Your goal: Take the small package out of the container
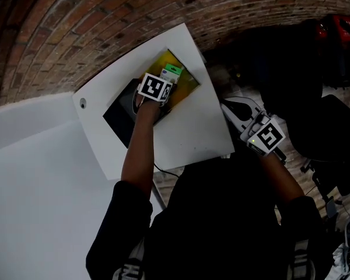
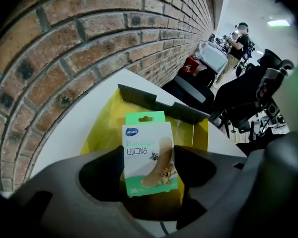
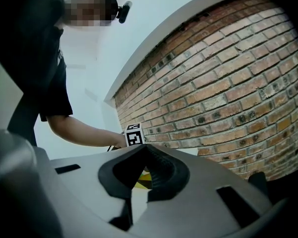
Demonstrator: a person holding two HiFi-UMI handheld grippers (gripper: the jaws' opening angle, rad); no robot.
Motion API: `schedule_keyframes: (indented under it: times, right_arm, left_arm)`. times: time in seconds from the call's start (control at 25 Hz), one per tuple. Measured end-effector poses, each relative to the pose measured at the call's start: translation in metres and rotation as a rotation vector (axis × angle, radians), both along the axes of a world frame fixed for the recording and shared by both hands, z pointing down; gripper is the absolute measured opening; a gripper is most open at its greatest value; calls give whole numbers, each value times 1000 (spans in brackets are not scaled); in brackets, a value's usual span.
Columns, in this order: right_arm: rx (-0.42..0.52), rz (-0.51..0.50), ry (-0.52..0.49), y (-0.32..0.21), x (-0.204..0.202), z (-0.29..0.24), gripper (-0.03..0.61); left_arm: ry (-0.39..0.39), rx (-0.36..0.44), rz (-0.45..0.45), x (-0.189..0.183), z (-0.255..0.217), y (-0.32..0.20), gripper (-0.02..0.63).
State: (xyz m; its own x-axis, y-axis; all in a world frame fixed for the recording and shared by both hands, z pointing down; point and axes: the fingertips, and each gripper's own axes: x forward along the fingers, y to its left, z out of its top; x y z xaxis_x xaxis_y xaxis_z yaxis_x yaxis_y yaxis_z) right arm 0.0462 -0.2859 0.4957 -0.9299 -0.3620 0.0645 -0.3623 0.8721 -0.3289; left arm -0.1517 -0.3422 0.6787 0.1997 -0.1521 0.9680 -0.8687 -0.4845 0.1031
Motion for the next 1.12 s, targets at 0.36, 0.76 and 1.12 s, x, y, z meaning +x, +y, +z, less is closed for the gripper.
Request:
schedule_keyframes:
  times: [0.36,0.76,1.12]
  right_arm:
    - [42,-30,21,9,-12,-15,3]
    - [115,-61,16,27,-30,-53,3]
    - [219,-52,-6,36,-42,-97,3]
  left_arm:
    - [52,160,-58,-13,-74,-1,327]
    - [165,417,-133,-35,-186,22,325]
    - [300,640,-191,-67,-267,82,324]
